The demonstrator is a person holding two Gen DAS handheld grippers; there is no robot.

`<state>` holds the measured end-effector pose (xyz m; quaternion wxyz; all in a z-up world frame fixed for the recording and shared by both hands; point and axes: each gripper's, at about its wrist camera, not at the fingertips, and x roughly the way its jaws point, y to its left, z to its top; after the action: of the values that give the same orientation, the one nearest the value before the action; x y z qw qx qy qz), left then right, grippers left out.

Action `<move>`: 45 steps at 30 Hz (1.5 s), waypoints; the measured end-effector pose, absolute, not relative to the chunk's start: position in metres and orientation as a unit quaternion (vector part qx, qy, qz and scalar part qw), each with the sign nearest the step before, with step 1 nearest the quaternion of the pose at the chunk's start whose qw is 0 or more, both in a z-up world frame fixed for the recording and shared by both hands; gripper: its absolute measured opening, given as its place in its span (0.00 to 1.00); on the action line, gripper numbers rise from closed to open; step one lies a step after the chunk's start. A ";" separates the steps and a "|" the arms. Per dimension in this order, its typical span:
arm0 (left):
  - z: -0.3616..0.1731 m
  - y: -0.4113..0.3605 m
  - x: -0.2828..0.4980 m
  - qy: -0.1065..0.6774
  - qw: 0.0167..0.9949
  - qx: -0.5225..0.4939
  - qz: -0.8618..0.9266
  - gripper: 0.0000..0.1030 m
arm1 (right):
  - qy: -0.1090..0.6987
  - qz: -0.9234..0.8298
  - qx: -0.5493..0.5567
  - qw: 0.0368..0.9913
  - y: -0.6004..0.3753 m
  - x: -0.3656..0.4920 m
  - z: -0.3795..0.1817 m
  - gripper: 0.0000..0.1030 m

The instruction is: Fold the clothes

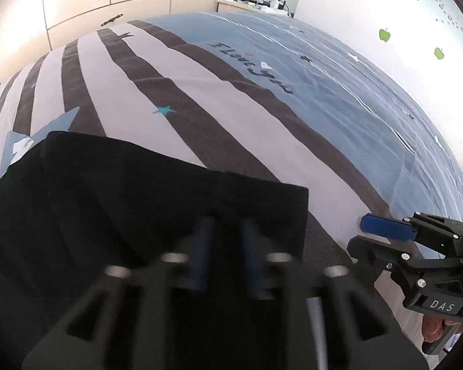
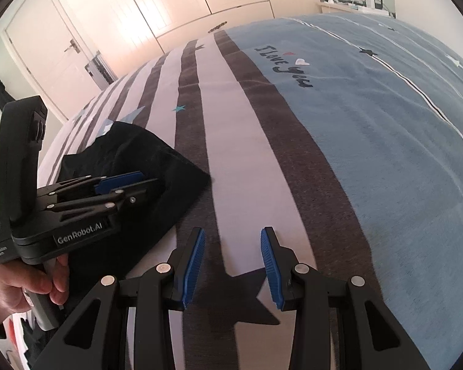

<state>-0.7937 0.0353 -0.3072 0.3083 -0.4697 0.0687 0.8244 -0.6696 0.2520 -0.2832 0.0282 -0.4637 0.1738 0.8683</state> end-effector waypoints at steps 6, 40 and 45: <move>-0.267 -0.012 -0.797 0.017 0.279 -0.428 0.859 0.03 | 0.180 0.867 -0.464 0.024 0.252 -0.678 -0.283 0.33; -0.266 -0.287 -0.872 -0.027 0.024 -0.445 0.895 0.03 | 0.202 0.830 -0.515 -0.071 0.125 -0.902 -0.304 0.33; -0.273 -0.301 -0.865 -0.027 -0.004 -0.452 0.892 0.03 | 0.222 0.826 -0.510 -0.092 0.118 -0.907 -0.302 0.33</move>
<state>-0.8645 -0.3006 -0.2727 -0.0040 -0.4518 -0.0266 0.8917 -0.9066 0.1177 -0.3022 -0.0915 -0.5095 0.2224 0.8262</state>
